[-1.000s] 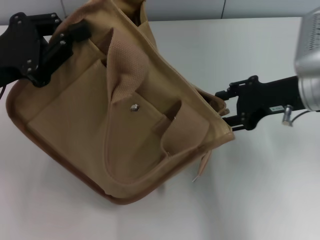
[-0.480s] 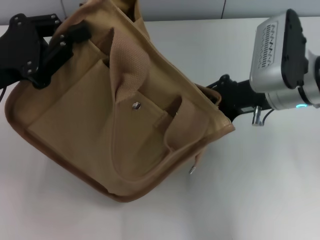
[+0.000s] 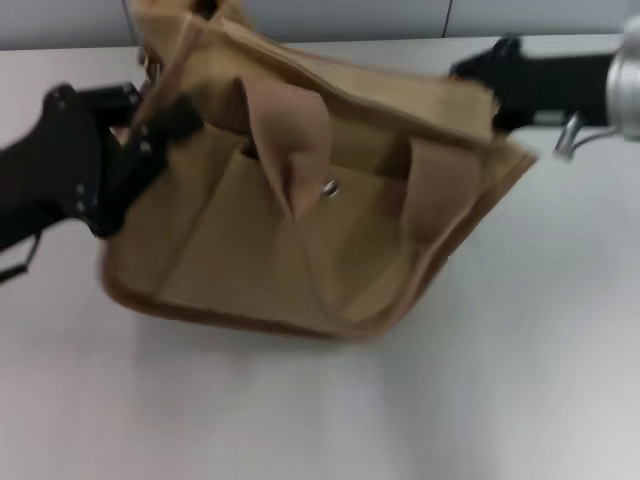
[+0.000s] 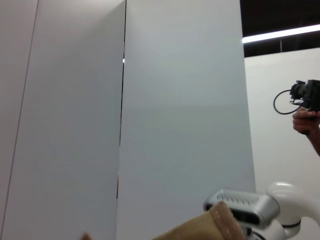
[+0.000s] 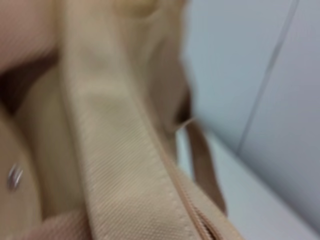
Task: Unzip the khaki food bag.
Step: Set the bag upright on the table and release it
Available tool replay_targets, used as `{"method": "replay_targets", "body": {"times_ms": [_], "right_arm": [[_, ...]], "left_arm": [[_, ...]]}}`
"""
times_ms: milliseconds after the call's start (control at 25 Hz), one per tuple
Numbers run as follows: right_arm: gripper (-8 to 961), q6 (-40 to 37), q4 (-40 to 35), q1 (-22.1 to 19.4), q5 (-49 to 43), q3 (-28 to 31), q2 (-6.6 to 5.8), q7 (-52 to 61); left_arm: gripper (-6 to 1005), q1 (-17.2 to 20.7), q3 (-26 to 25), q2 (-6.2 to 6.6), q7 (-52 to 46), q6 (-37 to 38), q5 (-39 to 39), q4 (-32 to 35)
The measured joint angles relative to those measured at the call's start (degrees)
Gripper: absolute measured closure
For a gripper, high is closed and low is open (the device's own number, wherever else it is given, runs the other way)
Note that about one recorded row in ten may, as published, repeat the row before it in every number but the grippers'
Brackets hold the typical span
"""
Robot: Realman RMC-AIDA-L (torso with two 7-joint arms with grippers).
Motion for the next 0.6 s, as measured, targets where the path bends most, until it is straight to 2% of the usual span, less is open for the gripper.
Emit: {"method": "replay_targets", "body": {"times_ms": [40,200,240,440,600], "right_arm": [[789,-0.95,-1.41,-0.49,1.67,2.21,0.00,-0.06],[845,-3.41,-2.90,-1.00,3.92,5.19,-0.01,-0.08],[859,-4.43,-3.19,-1.37,4.48,6.08,-0.01,-0.08],[911,-4.33,-2.19,-2.38,4.56,6.59,-0.03,-0.24],[911,-4.05,-0.54,-2.57,4.56,7.54,-0.12,-0.15]], "left_arm": [[906,0.33,1.26,-0.01,3.70,0.06,-0.01,-3.52],[906,0.67,2.94,-0.07,7.32,0.03,-0.03,-8.42],[906,0.98,4.58,-0.13,10.66,-0.25,0.06,-12.52],[906,1.50,6.55,-0.21,16.42,-1.17,0.36,-18.02],[906,2.78,5.98,-0.26,17.96,-2.33,-0.25,-19.76]]}}
